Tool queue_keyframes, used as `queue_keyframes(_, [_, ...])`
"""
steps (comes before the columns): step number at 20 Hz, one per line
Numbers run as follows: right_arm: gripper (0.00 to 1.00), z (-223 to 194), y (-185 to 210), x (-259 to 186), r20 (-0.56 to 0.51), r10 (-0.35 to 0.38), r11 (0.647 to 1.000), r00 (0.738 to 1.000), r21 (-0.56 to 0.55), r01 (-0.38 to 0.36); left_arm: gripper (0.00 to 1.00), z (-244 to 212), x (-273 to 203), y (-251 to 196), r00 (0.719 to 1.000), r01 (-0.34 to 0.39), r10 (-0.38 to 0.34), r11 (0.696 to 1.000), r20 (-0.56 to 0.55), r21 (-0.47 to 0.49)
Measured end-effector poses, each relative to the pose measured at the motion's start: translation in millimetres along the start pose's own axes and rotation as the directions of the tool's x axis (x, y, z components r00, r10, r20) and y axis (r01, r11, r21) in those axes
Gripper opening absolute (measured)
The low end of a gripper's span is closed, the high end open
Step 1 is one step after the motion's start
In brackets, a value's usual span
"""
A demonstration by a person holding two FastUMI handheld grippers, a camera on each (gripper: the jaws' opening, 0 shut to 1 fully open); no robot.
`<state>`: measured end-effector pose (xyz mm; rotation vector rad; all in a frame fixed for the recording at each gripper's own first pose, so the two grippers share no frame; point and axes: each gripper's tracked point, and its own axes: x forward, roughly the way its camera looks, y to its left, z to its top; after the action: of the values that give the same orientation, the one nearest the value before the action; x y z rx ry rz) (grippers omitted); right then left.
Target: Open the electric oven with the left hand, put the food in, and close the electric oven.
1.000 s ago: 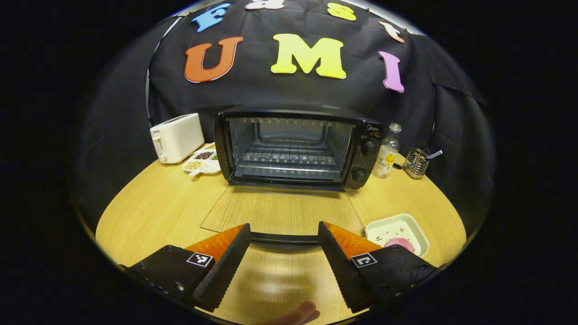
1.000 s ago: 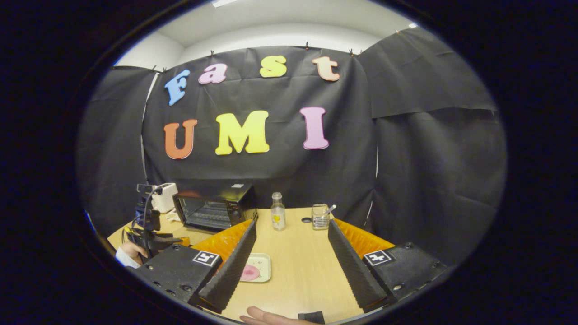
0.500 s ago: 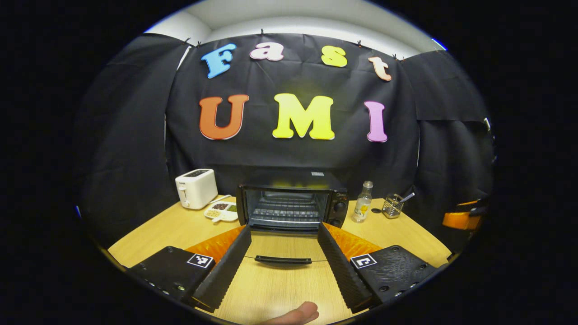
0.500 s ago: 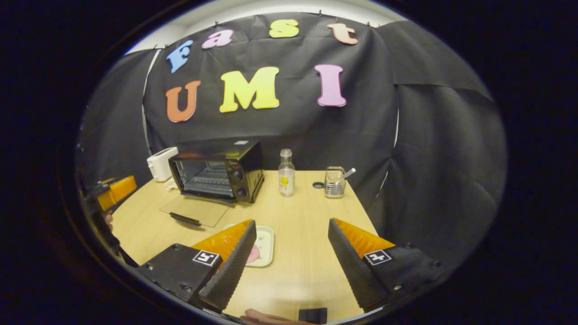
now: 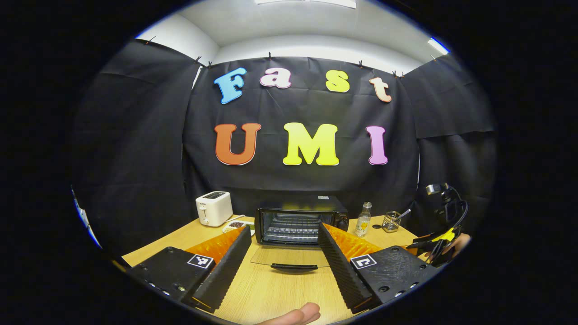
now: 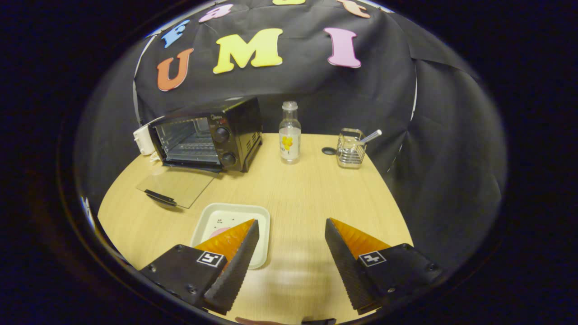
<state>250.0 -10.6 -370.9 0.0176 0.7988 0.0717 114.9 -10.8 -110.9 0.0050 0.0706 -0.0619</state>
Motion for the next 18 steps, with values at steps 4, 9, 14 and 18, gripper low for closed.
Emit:
queue_keyframes(4, [0.81, -25, 17, 35, -0.097, 0.073, 0.997, 0.993, 0.045, -0.069, 0.95, 4, -12, 6, 1.0, -0.008, 0.007, 1.0, 0.008, 0.013])
queue_keyframes(9, [0.71, -42, 38, 54, -0.162, 0.152, 0.988, 0.975, 0.062, -0.144, 0.94, 14, -18, 8, 0.999, -0.011, 0.01, 0.999, 0.04, 0.037])
queue_keyframes(14, [0.16, -64, 44, 71, -0.252, 0.193, 0.979, 0.948, 0.109, -0.17, 0.94, 13, -19, 10, 0.999, -0.009, 0.007, 0.999, 0.044, 0.043])
queue_keyframes(18, [0.04, -63, 47, 74, -0.269, 0.304, 0.941, 0.914, 0.234, -0.244, 0.95, 15, -23, 9, 0.999, -0.003, 0.001, 0.999, 0.049, 0.044])
